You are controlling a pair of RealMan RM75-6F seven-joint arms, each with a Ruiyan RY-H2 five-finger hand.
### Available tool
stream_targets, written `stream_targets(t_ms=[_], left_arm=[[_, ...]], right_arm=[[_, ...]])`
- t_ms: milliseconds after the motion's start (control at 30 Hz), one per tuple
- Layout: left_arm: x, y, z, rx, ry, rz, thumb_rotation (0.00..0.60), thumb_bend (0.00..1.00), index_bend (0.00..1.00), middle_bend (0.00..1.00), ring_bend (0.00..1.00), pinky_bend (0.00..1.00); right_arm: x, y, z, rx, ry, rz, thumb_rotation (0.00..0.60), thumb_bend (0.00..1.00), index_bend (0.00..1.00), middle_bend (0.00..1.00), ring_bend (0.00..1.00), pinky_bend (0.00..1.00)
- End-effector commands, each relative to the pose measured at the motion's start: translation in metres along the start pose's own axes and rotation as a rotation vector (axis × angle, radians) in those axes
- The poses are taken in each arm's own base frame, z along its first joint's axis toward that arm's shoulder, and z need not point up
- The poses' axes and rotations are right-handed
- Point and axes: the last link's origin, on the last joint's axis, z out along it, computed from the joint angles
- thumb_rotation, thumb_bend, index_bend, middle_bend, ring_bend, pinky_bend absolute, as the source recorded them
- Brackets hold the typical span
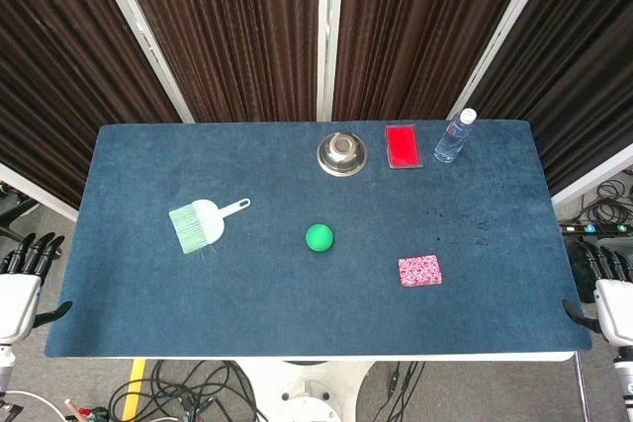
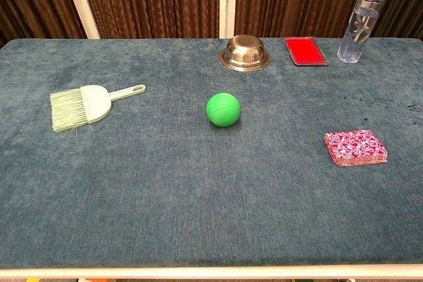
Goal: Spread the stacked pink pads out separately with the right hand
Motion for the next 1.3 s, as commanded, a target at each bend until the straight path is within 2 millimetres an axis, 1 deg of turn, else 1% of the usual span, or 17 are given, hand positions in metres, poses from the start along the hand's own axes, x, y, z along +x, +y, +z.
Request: stream_targets(t_ms=[33, 333, 500, 767, 833, 933, 1100, 1200, 1233, 1300], left_arm=[[0.002, 0.000, 0.001, 0.001, 0.002, -0.002, 0.600, 0.00, 0.08, 0.07, 0.01, 0.18], [-0.002, 0.008, 0.000, -0.026, -0.020, -0.012, 0.600, 0.00, 0.08, 0.07, 0.01, 0.18], [0.003, 0.011, 0.002, -0.041, -0.023, -0.023, 0.600, 0.00, 0.08, 0.07, 0.01, 0.18], [0.004, 0.005, -0.003, -0.018, -0.050, -0.021, 0.600, 0.00, 0.08, 0.07, 0.01, 0.19], [0.003, 0.003, -0.002, -0.012, -0.041, -0.029, 0.600, 0.00, 0.08, 0.07, 0.01, 0.19], [0.003, 0.001, -0.002, -0.006, -0.038, -0.035, 0.600, 0.00, 0.08, 0.07, 0.01, 0.19], [0.005, 0.000, -0.004, -0.016, -0.035, -0.033, 0.600, 0.00, 0.08, 0.07, 0.01, 0.19], [0.007, 0.002, -0.006, -0.024, -0.035, -0.062, 0.600, 0.00, 0.09, 0.07, 0.01, 0.19], [0.007, 0.002, -0.006, -0.026, -0.034, -0.065, 0.600, 0.00, 0.10, 0.07, 0.01, 0.19], [0.009, 0.001, -0.007, -0.027, -0.032, -0.066, 0.600, 0.00, 0.10, 0.07, 0.01, 0.19]], right_arm=[[0.000, 0.000, 0.000, 0.001, 0.004, 0.001, 0.600, 0.20, 0.00, 0.05, 0.00, 0.00], [-0.003, -0.007, 0.000, 0.025, -0.035, 0.006, 0.600, 0.20, 0.00, 0.05, 0.00, 0.00], [-0.003, -0.014, 0.004, 0.038, -0.052, 0.014, 0.600, 0.20, 0.00, 0.09, 0.00, 0.00], [-0.006, -0.028, 0.010, 0.081, -0.096, -0.019, 0.600, 0.21, 0.00, 0.13, 0.00, 0.00], [-0.005, -0.033, 0.014, 0.107, -0.111, -0.048, 0.600, 0.21, 0.03, 0.14, 0.00, 0.00], [-0.004, -0.046, 0.020, 0.151, -0.131, -0.089, 0.600, 0.21, 0.06, 0.15, 0.01, 0.00], [-0.008, -0.074, 0.031, 0.215, -0.213, -0.149, 0.600, 0.21, 0.07, 0.19, 0.06, 0.01], [-0.011, -0.092, 0.034, 0.254, -0.241, -0.201, 0.600, 0.22, 0.09, 0.21, 0.12, 0.11], [-0.011, -0.098, 0.037, 0.266, -0.246, -0.217, 0.600, 0.22, 0.10, 0.21, 0.16, 0.16], [-0.010, -0.112, 0.041, 0.292, -0.258, -0.238, 0.600, 0.22, 0.12, 0.22, 0.19, 0.21]])
